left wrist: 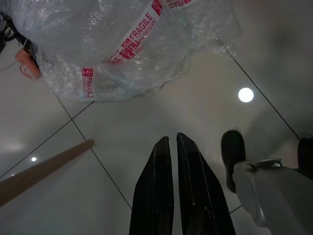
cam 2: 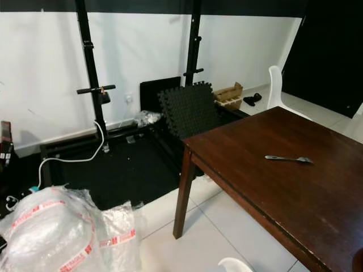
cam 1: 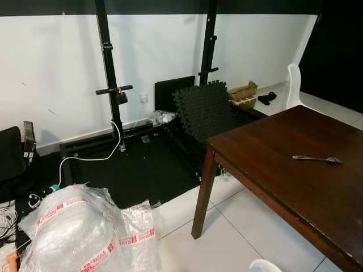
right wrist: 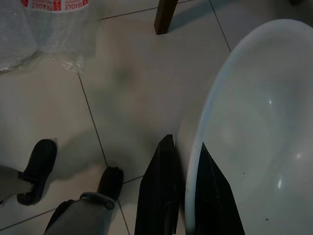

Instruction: Setting the table

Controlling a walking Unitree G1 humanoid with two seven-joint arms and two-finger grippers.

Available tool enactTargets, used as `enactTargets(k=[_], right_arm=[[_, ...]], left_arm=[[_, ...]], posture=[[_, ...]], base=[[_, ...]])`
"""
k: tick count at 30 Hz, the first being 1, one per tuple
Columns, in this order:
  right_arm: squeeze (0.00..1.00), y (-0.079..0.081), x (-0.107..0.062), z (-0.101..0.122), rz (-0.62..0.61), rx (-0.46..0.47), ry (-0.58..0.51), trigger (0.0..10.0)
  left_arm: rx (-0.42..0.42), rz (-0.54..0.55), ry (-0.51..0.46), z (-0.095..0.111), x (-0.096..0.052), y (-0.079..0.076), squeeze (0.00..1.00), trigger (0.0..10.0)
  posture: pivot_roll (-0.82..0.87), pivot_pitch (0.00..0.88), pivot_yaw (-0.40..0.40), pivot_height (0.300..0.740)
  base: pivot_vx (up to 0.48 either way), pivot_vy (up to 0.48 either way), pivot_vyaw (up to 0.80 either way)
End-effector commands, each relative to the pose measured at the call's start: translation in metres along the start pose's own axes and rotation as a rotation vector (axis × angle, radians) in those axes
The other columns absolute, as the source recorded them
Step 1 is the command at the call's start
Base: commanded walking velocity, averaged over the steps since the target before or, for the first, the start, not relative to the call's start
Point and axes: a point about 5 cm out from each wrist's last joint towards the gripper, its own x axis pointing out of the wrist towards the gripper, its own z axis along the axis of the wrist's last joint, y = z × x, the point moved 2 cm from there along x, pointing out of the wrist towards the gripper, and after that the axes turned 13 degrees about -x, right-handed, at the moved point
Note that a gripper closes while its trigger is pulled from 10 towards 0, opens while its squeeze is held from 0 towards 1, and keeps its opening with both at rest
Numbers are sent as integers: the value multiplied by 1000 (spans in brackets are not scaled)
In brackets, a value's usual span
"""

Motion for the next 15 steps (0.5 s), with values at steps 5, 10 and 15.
enactTargets(k=[5,10,15], right_arm=[[0,3,-4,-15,-31,41,59,10000],[0,3,-5,-17,-39,38,66,10000],[0,2,-6,-18,-48,63,64,10000]], left_arm=[[24,3,24,-8,0,2,0,10000],[24,4,23,-8,0,3,0,10000],[25,2,20,-8,1,3,0,10000]], posture=[[23,100,60,740],[21,104,62,740],[21,107,62,740]], base=[[0,0,0],[0,0,0],[0,0,275]])
